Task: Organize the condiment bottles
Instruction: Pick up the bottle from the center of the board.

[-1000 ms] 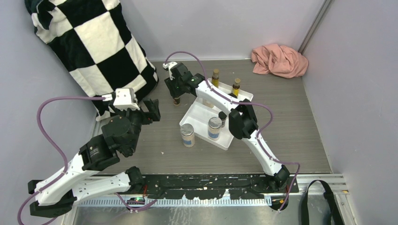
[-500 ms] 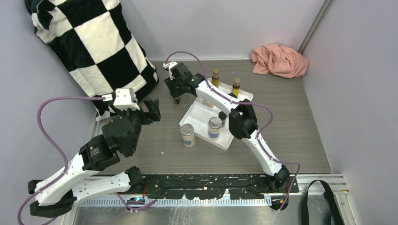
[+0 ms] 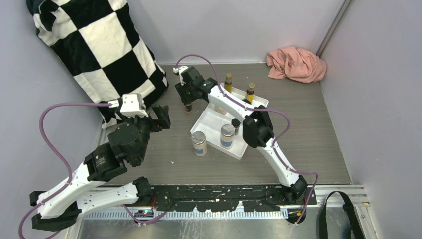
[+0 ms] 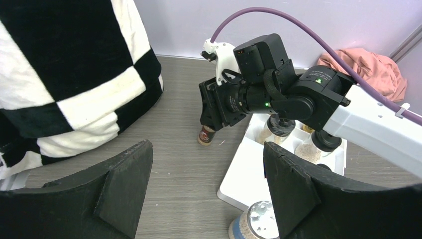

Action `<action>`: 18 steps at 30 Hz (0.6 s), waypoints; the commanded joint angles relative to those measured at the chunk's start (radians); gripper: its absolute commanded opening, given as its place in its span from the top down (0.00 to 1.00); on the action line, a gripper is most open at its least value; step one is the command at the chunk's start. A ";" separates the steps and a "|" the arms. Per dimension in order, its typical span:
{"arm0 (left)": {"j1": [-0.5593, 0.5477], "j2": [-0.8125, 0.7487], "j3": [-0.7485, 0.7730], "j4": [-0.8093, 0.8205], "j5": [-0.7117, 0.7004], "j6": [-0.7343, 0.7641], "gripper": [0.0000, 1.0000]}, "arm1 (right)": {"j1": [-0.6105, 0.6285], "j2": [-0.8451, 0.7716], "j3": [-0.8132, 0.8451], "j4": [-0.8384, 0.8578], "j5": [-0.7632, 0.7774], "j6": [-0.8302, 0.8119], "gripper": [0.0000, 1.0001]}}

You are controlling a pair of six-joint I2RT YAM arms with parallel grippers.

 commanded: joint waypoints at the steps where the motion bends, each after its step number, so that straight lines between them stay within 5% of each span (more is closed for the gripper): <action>1: 0.004 -0.010 0.022 0.012 -0.012 -0.018 0.18 | -0.002 -0.096 0.052 -0.035 -0.005 -0.016 0.99; 18: 0.004 -0.020 0.024 0.008 -0.006 -0.021 0.18 | -0.001 -0.119 0.071 -0.075 0.008 -0.045 0.99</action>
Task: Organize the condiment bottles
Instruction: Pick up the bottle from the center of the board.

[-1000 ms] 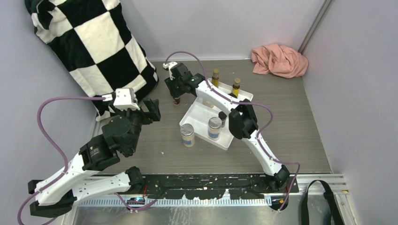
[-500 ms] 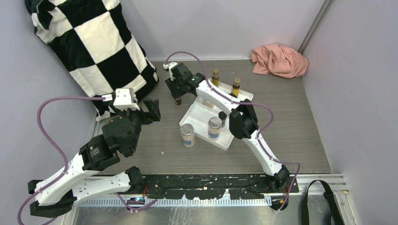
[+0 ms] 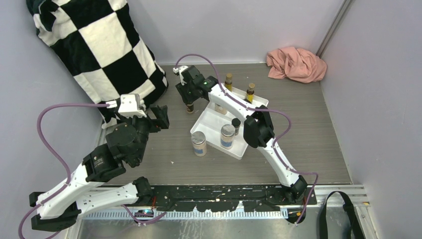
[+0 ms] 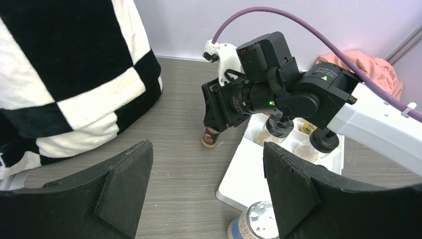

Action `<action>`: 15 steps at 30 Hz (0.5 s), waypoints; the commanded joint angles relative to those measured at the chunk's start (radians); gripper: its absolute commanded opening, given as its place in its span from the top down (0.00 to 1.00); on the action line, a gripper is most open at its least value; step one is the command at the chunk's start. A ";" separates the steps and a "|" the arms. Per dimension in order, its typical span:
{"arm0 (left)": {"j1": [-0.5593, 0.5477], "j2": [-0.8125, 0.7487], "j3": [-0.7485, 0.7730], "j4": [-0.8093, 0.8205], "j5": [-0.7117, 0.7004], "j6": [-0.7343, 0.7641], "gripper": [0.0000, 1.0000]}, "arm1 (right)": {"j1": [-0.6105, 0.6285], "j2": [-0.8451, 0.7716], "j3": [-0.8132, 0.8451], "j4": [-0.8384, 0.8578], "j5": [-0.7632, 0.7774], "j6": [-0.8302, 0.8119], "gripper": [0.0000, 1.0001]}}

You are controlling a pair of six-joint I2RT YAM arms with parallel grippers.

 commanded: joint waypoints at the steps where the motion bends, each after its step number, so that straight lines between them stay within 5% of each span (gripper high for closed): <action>1: 0.003 -0.007 0.024 0.009 -0.008 -0.019 0.18 | 0.000 -0.106 0.045 -0.005 0.007 -0.019 0.99; 7: 0.004 -0.011 0.022 0.009 -0.005 -0.021 0.18 | 0.002 -0.107 0.012 0.005 0.010 -0.021 0.97; 15: 0.004 -0.015 0.022 0.008 -0.004 -0.022 0.18 | 0.005 -0.137 -0.070 0.048 0.016 -0.020 0.55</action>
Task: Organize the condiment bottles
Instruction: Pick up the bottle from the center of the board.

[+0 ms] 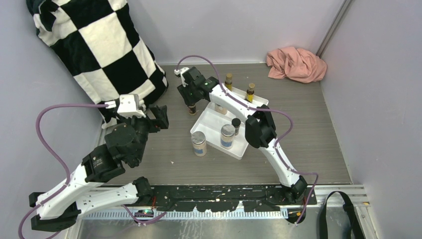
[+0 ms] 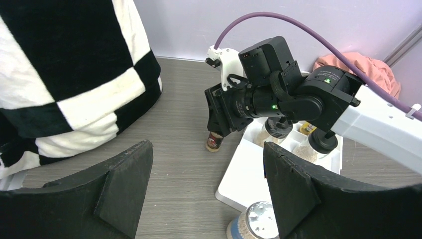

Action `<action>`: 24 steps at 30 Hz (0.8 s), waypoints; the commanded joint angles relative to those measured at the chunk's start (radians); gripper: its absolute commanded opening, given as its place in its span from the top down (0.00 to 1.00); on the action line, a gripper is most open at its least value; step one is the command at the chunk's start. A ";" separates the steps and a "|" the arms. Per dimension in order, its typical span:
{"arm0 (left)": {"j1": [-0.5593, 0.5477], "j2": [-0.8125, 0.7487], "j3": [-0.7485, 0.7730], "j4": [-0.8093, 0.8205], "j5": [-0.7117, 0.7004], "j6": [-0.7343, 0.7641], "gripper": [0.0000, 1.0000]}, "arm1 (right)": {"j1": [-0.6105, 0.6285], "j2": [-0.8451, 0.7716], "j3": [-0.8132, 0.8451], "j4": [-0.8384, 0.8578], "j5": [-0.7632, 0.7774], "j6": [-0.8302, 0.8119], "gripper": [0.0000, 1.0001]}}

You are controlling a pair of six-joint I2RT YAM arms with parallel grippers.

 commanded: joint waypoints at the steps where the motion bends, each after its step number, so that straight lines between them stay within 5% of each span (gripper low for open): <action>1: 0.004 -0.010 0.023 0.006 -0.005 -0.022 0.18 | 0.005 -0.101 -0.007 0.056 0.011 -0.013 0.52; 10: 0.004 -0.015 0.027 -0.012 0.003 -0.045 0.18 | 0.009 -0.125 -0.050 0.072 0.011 -0.010 0.30; 24: 0.004 -0.022 0.029 -0.031 0.014 -0.070 0.18 | 0.011 -0.185 -0.154 0.111 0.024 -0.001 0.30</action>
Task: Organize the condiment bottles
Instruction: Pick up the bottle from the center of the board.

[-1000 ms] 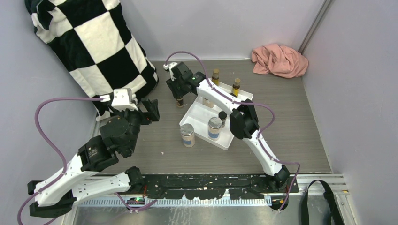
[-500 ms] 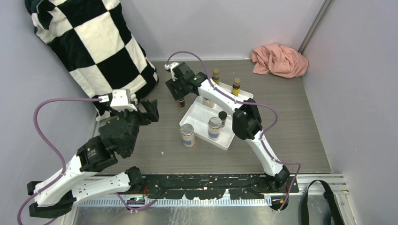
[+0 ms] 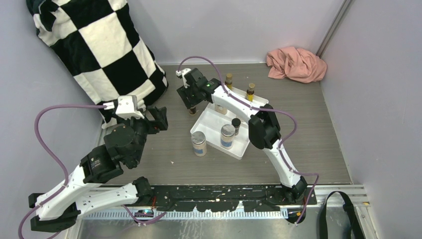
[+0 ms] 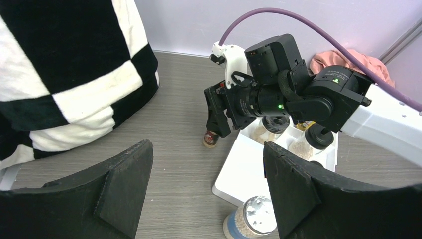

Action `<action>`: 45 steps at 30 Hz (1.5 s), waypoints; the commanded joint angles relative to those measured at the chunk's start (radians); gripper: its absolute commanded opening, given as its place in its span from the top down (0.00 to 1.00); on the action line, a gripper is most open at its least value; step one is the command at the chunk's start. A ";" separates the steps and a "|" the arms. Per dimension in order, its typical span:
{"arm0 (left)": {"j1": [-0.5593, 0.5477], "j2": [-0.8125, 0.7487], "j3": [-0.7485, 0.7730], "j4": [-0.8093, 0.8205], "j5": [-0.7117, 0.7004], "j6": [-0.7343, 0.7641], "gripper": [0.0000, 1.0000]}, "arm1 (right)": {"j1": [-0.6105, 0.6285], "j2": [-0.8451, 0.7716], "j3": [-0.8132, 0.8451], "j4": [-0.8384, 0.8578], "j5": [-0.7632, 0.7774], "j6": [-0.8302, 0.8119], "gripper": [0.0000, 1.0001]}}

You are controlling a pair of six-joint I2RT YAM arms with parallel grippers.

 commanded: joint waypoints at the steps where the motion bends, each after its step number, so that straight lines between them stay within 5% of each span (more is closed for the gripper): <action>1: 0.005 -0.006 0.029 0.009 0.003 -0.025 0.18 | 0.006 -0.114 -0.032 0.055 0.014 0.003 0.30; 12: 0.004 -0.016 0.031 -0.017 0.010 -0.052 0.18 | 0.004 -0.117 -0.056 0.062 0.011 0.003 0.43; 45: 0.004 -0.009 0.018 -0.005 0.004 -0.045 0.18 | 0.005 -0.042 -0.019 0.059 -0.024 0.013 0.39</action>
